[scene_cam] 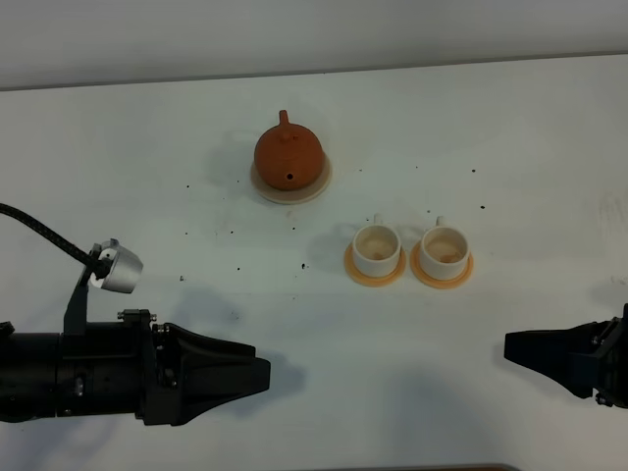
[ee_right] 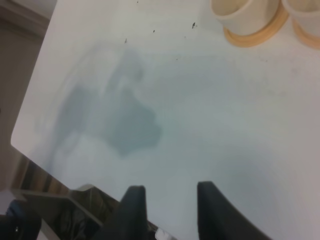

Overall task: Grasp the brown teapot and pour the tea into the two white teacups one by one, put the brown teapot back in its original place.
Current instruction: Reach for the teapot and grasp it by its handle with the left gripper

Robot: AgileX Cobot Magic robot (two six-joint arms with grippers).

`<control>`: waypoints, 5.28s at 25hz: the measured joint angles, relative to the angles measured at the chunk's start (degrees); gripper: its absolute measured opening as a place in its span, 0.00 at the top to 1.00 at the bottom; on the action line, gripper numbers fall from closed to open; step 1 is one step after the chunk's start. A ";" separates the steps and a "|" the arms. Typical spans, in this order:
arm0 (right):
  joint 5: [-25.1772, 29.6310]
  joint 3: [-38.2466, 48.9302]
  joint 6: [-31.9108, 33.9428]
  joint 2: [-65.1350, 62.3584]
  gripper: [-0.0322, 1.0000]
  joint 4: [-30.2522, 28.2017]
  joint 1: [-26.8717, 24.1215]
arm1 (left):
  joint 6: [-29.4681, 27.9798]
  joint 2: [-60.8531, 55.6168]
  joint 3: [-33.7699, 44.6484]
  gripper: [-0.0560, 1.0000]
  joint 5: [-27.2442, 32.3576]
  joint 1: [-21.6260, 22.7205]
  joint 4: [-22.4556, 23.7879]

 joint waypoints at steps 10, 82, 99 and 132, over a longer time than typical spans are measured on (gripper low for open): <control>0.00 0.00 0.00 0.00 0.73 0.00 0.00 | 0.00 0.00 0.00 0.54 0.24 0.00 0.00; 13.06 -21.22 72.73 -42.13 0.73 -76.95 0.00 | -13.81 15.99 -38.69 0.54 -12.53 -3.50 11.17; 11.22 -15.35 72.67 -61.98 0.73 -80.90 0.00 | -17.17 21.45 -47.99 0.54 -13.51 -8.00 21.23; 10.65 -15.18 72.85 -67.70 0.73 -73.99 -2.87 | -57.28 43.09 -84.30 0.54 -13.98 -14.28 64.16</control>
